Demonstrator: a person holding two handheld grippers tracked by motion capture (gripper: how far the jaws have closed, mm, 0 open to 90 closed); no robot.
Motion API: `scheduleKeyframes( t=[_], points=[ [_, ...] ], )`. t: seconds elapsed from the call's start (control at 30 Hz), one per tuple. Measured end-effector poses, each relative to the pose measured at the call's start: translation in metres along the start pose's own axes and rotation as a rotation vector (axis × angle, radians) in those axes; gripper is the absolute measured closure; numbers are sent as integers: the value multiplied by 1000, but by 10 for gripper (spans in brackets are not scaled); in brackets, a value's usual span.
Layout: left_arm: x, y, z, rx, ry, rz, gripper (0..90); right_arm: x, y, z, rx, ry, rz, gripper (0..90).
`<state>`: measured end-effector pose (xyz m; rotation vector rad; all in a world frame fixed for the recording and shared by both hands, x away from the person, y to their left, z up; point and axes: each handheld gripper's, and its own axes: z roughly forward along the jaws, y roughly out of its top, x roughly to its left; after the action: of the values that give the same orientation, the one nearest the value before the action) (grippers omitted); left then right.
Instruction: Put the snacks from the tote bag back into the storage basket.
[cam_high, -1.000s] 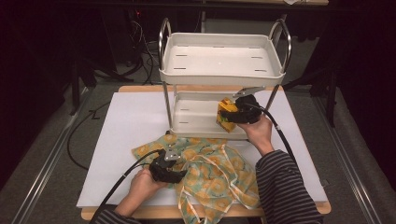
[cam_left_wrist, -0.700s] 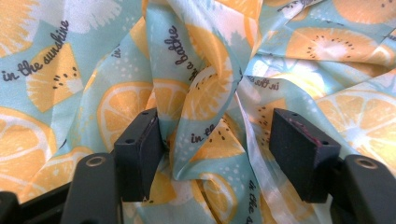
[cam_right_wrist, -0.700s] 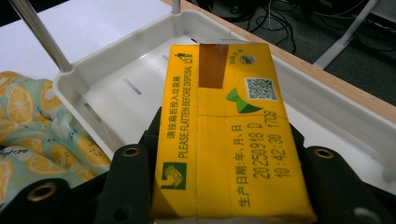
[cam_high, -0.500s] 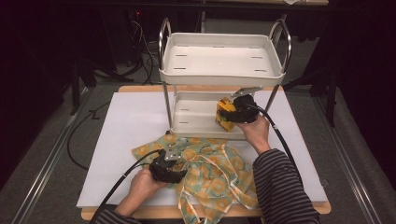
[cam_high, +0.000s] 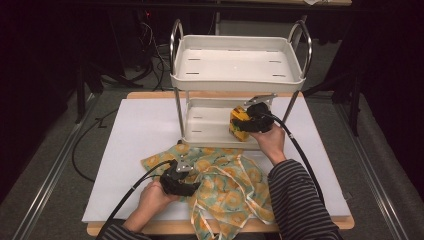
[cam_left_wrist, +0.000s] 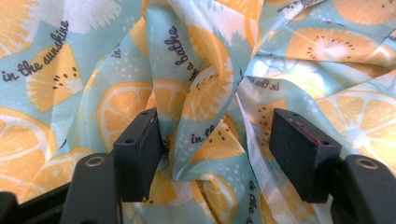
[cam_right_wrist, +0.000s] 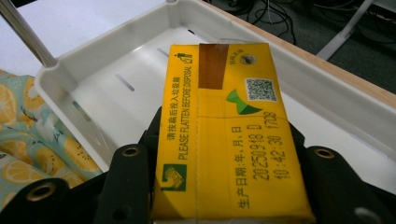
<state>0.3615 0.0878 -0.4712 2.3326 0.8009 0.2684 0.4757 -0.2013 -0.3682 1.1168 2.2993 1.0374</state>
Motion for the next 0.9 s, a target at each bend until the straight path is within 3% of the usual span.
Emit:
scheduleKeyframes(
  t=[0.53,0.9],
  points=[
    [0,0,0,-3,1,-1,353,2,-3,15,23,2,9,531],
    [0,0,0,-3,1,-1,352,3,-3,16,24,16,13,526]
  ],
)
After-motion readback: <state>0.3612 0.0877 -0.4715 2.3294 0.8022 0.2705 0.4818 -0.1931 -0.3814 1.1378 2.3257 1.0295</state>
